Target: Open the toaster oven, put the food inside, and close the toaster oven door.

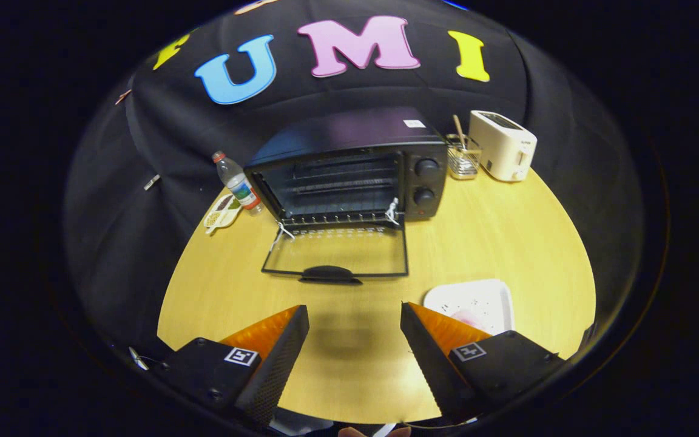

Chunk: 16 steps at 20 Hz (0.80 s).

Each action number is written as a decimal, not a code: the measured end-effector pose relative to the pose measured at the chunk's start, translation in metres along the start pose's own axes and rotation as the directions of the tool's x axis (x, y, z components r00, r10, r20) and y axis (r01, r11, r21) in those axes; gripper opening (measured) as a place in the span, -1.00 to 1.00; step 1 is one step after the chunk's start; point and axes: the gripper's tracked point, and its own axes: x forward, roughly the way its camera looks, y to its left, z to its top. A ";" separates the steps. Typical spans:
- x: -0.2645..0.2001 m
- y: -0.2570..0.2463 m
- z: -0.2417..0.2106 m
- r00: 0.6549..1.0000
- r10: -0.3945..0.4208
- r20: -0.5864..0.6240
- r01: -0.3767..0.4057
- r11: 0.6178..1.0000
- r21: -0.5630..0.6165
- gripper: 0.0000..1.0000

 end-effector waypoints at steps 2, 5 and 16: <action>-0.010 -0.042 0.001 0.998 -0.037 -0.055 0.038 0.999 0.021 0.99; -0.011 -0.098 0.000 0.986 -0.092 -0.135 0.091 0.996 -0.013 0.98; 0.059 -0.220 -0.069 0.891 -0.132 -0.435 0.111 0.991 -0.073 0.98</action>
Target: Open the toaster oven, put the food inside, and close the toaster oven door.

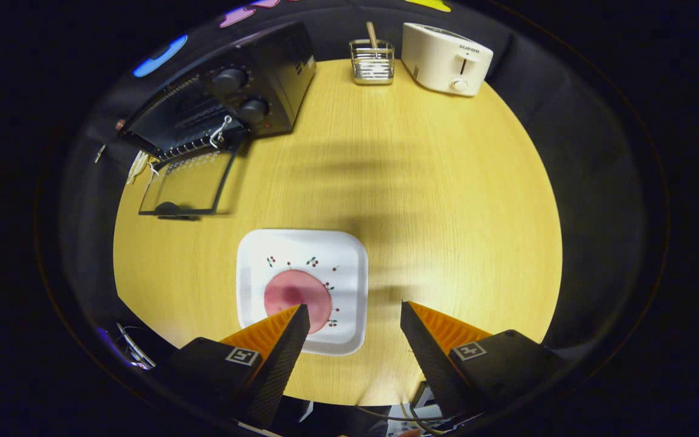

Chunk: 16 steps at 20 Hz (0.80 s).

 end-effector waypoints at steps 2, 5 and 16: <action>0.017 0.000 -0.003 0.999 0.025 -0.030 -0.024 1.000 0.019 0.98; 0.034 -0.003 -0.002 0.998 0.041 -0.058 -0.038 0.998 0.042 0.85; 0.038 -0.010 0.004 0.942 0.331 -0.057 -0.322 0.938 0.127 -0.89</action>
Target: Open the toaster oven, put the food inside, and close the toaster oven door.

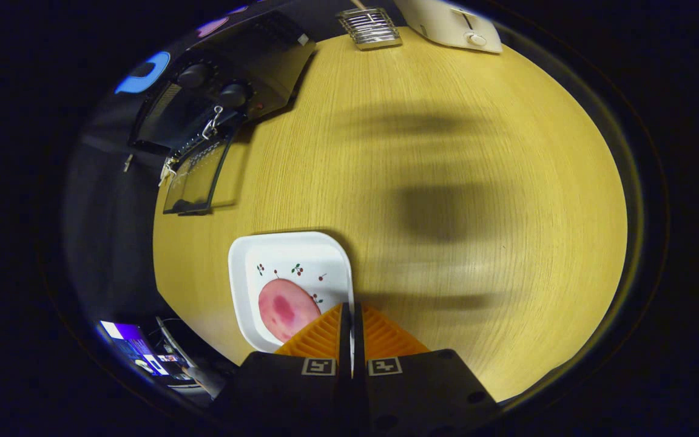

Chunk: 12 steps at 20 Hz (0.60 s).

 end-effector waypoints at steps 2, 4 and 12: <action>-0.009 0.004 0.001 0.996 0.088 0.024 -0.090 0.992 0.088 -0.90; -0.019 0.005 0.005 0.987 0.146 0.060 -0.154 0.972 0.176 -0.90; -0.049 0.011 0.007 0.942 0.252 0.224 -0.327 0.843 0.428 -0.90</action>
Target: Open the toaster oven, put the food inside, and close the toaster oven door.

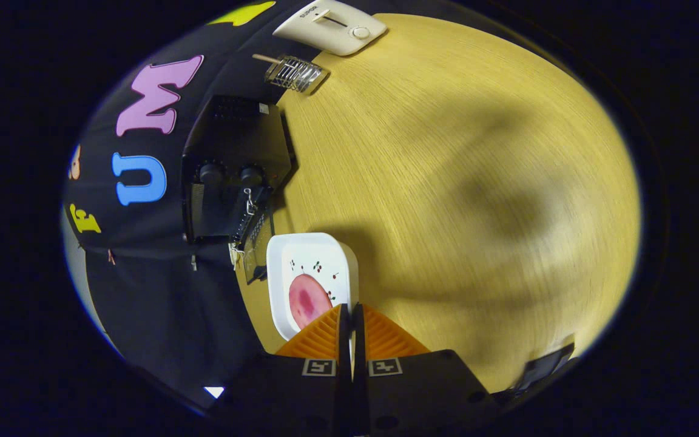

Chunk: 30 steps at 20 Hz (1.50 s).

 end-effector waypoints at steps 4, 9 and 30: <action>0.010 0.036 -0.020 0.997 0.033 0.064 -0.041 0.993 0.115 -0.90; 0.029 0.080 -0.035 0.984 0.057 0.168 -0.095 0.969 0.227 -0.90; 0.185 0.213 0.035 0.809 -0.195 0.554 -0.246 0.744 0.621 -0.89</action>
